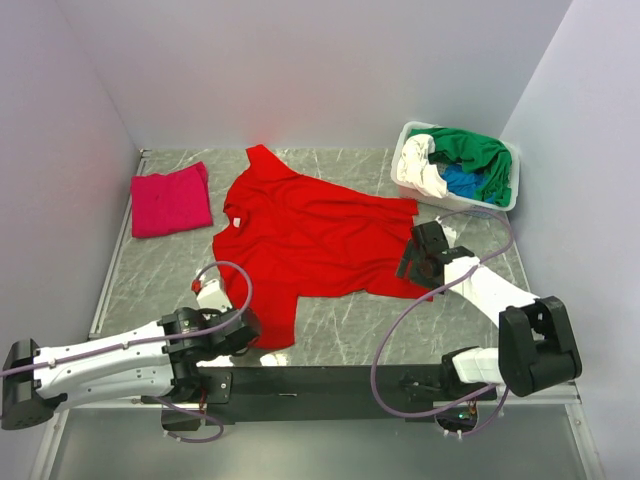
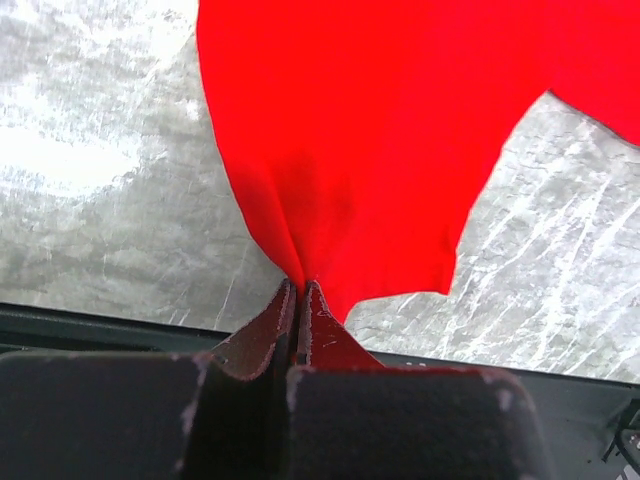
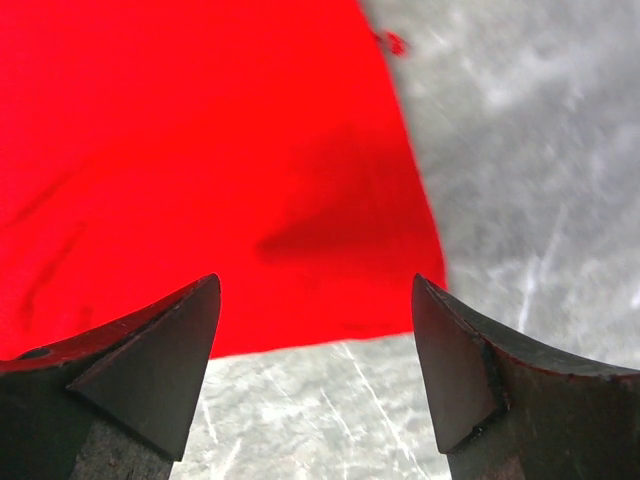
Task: Fold and stack the t-shirts
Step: Flatten the tshirt out, then fold the tshirt
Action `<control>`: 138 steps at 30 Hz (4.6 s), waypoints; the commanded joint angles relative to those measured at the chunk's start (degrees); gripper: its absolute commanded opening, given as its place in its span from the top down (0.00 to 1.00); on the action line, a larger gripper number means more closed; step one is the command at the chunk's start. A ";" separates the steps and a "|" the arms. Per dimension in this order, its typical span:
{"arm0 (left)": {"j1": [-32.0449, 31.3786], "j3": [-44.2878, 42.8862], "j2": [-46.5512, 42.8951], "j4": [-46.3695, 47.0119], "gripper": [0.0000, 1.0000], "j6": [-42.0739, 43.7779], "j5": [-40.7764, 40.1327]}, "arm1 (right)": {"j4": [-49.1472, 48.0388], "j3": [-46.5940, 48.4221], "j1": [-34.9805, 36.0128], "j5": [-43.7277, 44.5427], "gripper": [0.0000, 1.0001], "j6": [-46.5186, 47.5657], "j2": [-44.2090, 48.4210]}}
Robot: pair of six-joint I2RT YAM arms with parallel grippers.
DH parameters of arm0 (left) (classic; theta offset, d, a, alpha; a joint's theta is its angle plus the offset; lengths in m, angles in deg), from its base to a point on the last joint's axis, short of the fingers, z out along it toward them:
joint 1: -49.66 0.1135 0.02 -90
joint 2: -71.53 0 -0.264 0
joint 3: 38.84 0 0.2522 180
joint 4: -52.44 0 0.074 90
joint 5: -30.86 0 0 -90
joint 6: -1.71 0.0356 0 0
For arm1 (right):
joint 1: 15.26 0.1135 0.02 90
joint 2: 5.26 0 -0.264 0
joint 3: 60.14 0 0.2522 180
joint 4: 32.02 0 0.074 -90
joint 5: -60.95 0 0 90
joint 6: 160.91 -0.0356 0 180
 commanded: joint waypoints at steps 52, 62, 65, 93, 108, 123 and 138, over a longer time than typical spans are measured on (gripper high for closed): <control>-0.29 -8.06 -10.10 -1.20 0.99 12.25 2.56 | 28.68 0.17 17.75 11.69 1.00 -22.99 10.35; -0.29 -8.59 -17.66 -4.55 0.99 10.49 6.16 | 38.09 0.35 26.09 12.13 1.00 -30.63 15.98; -0.29 -9.03 -17.75 -5.34 0.99 10.58 7.66 | 39.32 0.00 28.56 11.44 1.00 -32.92 15.81; 25.63 -23.18 10.01 33.84 0.99 53.54 5.97 | 23.87 16.34 14.08 15.57 1.00 -6.31 -3.17; 39.08 -34.24 34.00 44.22 0.99 65.42 17.76 | 17.18 25.74 8.45 11.52 1.00 2.93 -21.19; 45.68 -41.63 46.23 46.16 0.99 67.97 22.77 | 17.88 32.51 4.57 10.73 1.00 6.97 -26.37; 48.58 -43.74 47.64 46.17 0.99 66.39 22.16 | 19.46 35.59 2.64 11.79 1.00 8.20 -29.19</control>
